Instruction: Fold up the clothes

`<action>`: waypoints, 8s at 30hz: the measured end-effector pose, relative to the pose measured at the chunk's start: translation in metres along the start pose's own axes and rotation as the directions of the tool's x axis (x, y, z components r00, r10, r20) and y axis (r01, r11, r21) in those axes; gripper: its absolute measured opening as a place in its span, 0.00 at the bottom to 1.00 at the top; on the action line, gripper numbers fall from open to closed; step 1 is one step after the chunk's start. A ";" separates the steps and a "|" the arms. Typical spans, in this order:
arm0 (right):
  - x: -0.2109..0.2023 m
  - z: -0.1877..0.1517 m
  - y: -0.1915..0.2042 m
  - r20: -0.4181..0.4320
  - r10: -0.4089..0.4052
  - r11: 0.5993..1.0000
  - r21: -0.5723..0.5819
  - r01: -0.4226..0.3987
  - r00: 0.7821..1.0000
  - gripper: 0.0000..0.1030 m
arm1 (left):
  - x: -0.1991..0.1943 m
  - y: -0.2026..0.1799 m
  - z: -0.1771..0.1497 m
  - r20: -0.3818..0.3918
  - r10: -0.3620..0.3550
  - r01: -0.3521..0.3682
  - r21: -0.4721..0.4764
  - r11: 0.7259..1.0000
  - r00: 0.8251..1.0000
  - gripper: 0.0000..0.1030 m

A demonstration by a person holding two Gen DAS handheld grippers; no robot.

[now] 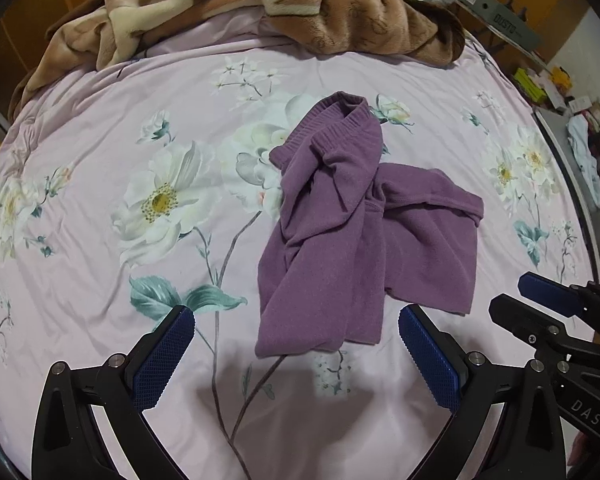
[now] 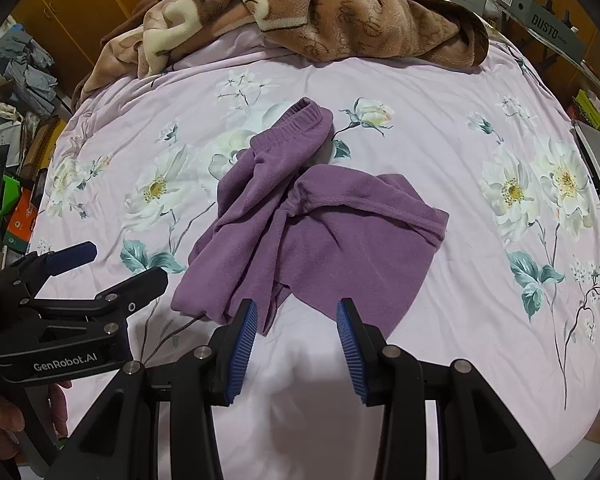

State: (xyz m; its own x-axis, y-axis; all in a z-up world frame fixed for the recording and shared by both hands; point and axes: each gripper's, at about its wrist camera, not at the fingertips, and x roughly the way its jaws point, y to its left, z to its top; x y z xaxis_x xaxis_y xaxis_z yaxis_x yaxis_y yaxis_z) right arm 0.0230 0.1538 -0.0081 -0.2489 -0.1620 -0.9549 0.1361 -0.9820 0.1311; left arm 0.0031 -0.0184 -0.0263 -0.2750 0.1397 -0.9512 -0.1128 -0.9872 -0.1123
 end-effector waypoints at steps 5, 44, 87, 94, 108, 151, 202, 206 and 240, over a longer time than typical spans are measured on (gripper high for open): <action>0.003 0.003 0.000 -0.004 -0.002 1.000 0.000 0.002 1.000 0.41 | 0.000 -0.001 0.003 0.013 -0.005 0.005 0.008 1.000 1.000 0.99; 0.013 0.012 0.013 -0.009 0.053 0.999 -0.007 -0.053 0.999 0.51 | 0.003 0.013 0.009 -0.001 0.045 -0.045 0.004 0.999 0.999 0.99; 0.054 0.048 0.033 -0.021 -0.001 1.000 -0.015 0.000 1.000 0.44 | 0.030 0.057 0.018 -0.059 0.103 -0.106 -0.035 0.994 0.993 0.99; 0.067 0.065 0.041 -0.008 -0.027 0.999 -0.033 0.027 1.000 0.44 | 0.028 0.070 0.009 -0.064 0.103 -0.107 -0.070 0.992 0.993 0.99; 0.095 0.097 0.056 0.025 -0.050 0.997 -0.065 0.051 0.998 0.44 | 0.038 0.088 0.002 -0.068 0.098 -0.105 -0.108 0.989 0.993 0.99; 0.030 0.045 -0.042 0.146 -0.051 0.984 0.175 0.025 0.988 0.05 | 0.050 0.070 0.036 -0.036 0.092 -0.096 -0.111 0.989 0.995 0.99; 0.101 0.058 -0.076 0.056 0.019 0.999 0.043 -0.022 0.998 0.12 | 0.190 0.001 0.148 -0.064 -0.099 0.094 -0.081 0.992 0.993 1.00; 0.101 0.056 -0.085 0.060 0.005 0.998 0.057 -0.008 0.998 0.10 | 0.186 -0.005 0.150 -0.049 -0.102 0.099 -0.071 0.993 0.994 1.00; 0.110 0.049 -0.110 0.055 0.003 0.991 0.132 -0.010 0.998 0.10 | 0.214 0.018 0.166 -0.037 -0.252 0.247 -0.097 0.964 0.967 0.29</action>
State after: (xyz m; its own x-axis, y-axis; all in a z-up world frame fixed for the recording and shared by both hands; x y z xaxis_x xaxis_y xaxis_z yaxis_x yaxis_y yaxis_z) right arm -0.0667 0.2393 -0.1150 -0.3009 -0.1696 -0.9384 0.0106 -0.9846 0.1746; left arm -0.2158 0.0059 -0.1840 -0.2022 0.3808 -0.9023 -0.0837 -0.9246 -0.3715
